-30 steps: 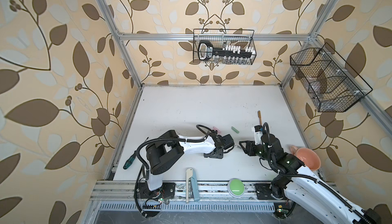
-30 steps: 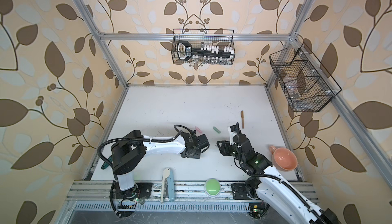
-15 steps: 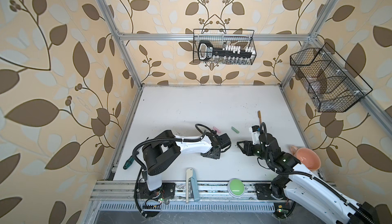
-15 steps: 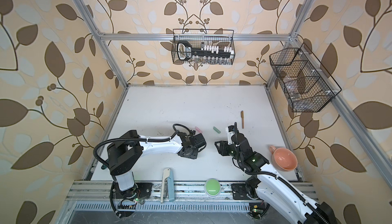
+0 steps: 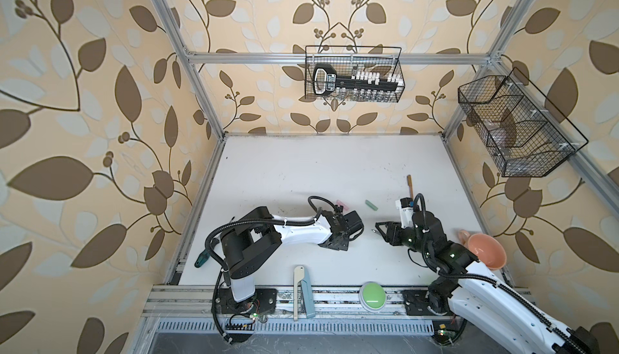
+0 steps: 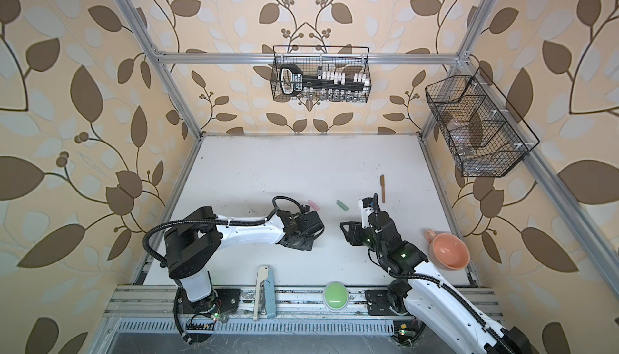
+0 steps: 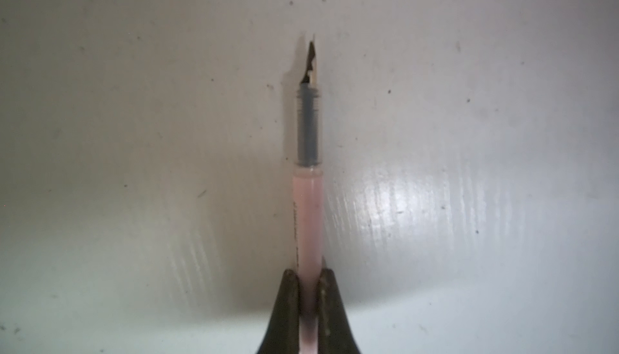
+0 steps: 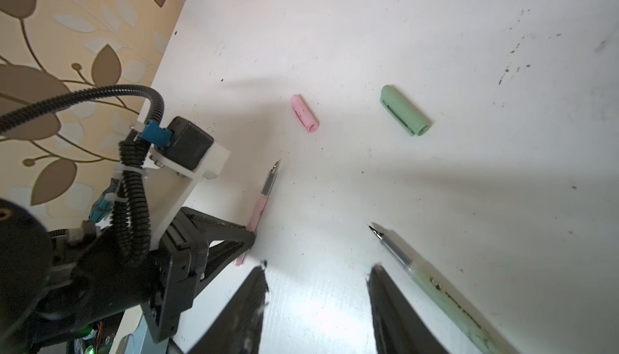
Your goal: Insert the pens into the pen caps
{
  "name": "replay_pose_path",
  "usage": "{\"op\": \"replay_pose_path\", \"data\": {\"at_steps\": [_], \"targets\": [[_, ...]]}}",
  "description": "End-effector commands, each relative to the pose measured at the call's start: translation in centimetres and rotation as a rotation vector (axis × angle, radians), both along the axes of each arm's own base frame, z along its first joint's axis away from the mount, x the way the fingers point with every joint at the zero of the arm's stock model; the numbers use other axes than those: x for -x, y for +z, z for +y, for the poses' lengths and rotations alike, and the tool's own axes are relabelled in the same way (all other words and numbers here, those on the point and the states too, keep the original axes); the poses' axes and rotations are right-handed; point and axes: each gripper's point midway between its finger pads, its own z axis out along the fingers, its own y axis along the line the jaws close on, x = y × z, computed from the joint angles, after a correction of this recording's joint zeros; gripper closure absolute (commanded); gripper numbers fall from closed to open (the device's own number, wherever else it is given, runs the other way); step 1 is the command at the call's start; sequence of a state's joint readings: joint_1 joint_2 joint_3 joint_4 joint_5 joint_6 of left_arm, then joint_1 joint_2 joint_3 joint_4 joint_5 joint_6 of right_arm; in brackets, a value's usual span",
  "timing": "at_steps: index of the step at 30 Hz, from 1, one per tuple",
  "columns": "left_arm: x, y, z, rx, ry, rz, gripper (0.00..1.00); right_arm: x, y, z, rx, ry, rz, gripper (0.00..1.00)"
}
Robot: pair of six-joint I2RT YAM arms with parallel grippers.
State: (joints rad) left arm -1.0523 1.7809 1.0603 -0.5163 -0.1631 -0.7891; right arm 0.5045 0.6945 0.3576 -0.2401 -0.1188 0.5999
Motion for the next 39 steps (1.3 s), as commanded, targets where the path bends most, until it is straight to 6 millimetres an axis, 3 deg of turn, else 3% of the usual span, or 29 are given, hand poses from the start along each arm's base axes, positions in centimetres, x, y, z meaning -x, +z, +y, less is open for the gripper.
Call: {"op": "replay_pose_path", "data": {"at_steps": [1, 10, 15, 22, 30, 39], "targets": [[0.4, 0.2, 0.7, -0.001, -0.033, 0.001, 0.98, 0.3, -0.5, 1.0, -0.038, 0.043, 0.036, 0.49], [-1.3, 3.4, -1.5, 0.134, -0.127, -0.146, 1.0, -0.5, -1.4, 4.9, -0.147, 0.149, 0.126, 0.48], [-1.3, 4.9, -2.9, 0.249, -0.169, -0.196, 1.0, -1.7, -0.9, 7.1, -0.207, 0.176, 0.123, 0.48], [-0.9, 7.1, -3.3, 0.355, -0.198, -0.246, 1.0, -3.0, -0.7, 8.9, -0.238, 0.179, 0.116, 0.48], [-0.4, 7.4, -3.9, 0.375, -0.23, -0.228, 1.0, -4.1, 0.3, 11.2, -0.264, 0.214, 0.094, 0.48], [-0.7, 7.9, -3.9, 0.371, -0.236, -0.241, 1.0, -4.3, -1.0, 11.6, -0.268, 0.213, 0.138, 0.58]]}}
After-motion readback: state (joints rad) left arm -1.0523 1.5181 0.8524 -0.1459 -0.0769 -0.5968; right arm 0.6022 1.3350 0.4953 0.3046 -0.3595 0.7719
